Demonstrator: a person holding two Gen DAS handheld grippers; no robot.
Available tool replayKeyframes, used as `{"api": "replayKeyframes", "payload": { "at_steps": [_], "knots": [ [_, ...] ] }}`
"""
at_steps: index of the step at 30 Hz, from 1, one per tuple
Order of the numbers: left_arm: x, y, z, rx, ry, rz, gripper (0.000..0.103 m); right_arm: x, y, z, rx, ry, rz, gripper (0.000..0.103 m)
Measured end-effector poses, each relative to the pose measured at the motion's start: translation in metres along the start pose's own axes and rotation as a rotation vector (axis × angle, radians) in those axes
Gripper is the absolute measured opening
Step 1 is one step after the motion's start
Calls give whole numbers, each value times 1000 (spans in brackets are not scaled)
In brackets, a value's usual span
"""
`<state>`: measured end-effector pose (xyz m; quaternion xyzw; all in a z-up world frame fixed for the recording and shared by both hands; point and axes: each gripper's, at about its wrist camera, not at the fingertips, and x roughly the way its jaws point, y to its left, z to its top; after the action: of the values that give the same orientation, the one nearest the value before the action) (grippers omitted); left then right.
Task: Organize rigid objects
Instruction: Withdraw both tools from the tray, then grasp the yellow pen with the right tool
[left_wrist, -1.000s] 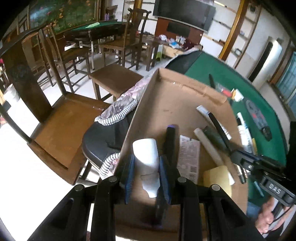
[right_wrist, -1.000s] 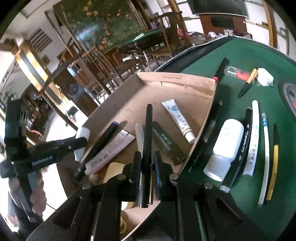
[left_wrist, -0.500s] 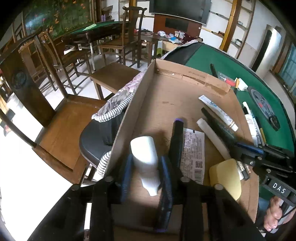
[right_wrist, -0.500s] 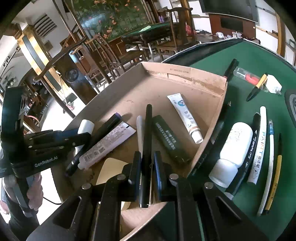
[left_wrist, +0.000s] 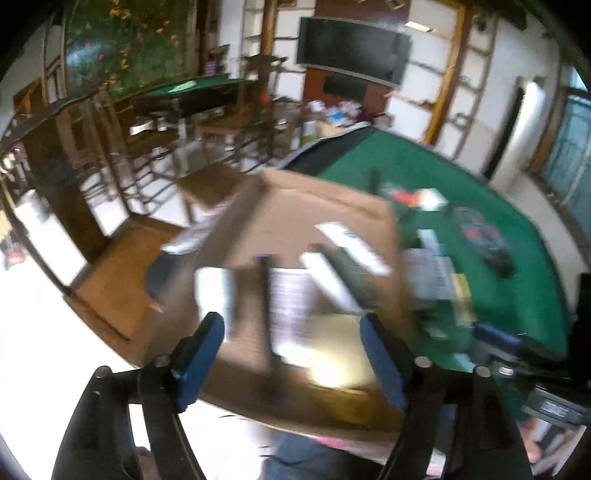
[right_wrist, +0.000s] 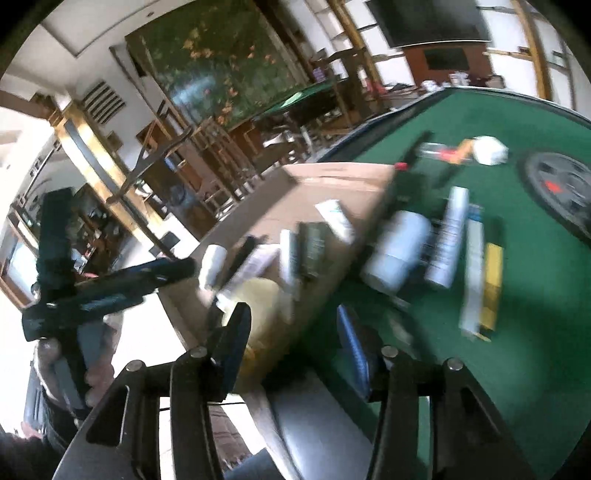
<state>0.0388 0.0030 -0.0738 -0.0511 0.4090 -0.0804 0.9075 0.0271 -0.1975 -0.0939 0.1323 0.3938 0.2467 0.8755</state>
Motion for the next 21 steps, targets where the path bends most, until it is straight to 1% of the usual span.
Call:
{"api": "replayKeyframes", "payload": {
  "at_steps": [1,2,3,4,5,7,9,11,13,14,15,16,18,19,20,21],
  "knots": [
    [-2,-11,-3,12,8,-34,84,-13,-15,-5,33,-14,-30,48],
    [-3,-31,-7,29,33,-89,84,-22,-26,-8,61,-26,-49,48],
    [-2,-41,-9,36,50,-112,84,-30,-37,-11,89,-36,-61,48],
    [3,-62,-14,63,84,-149,84,-38,-52,-13,128,-43,-80,48],
    [6,-73,-16,71,101,-163,84,-44,-66,-15,168,-51,-111,48],
    [23,-99,-28,79,170,-151,84,-53,-90,-20,235,-60,-173,48],
    [39,-119,-37,91,225,-177,84,-57,-104,-24,281,-60,-209,48],
    [53,-132,-40,105,243,-155,84,-63,-116,-30,323,-68,-229,47],
    [70,-143,-38,112,262,-111,83,-67,-122,-35,348,-73,-239,47],
    [75,-146,-37,115,260,-99,82,-70,-123,-37,357,-77,-243,47],
    [83,-150,-35,118,262,-73,82,-71,-123,-38,358,-80,-244,47],
    [91,-153,-33,112,268,-46,79,-72,-124,-39,362,-82,-245,47],
    [104,-156,-35,110,282,-25,74,-72,-122,-39,366,-84,-245,47],
    [110,-157,-37,112,296,-15,58,-72,-120,-39,363,-85,-243,47],
    [113,-161,-40,135,275,17,47,-72,-119,-38,362,-84,-243,47],
    [112,-165,-43,165,252,51,39,-70,-120,-37,363,-83,-242,47]
  ]
}}
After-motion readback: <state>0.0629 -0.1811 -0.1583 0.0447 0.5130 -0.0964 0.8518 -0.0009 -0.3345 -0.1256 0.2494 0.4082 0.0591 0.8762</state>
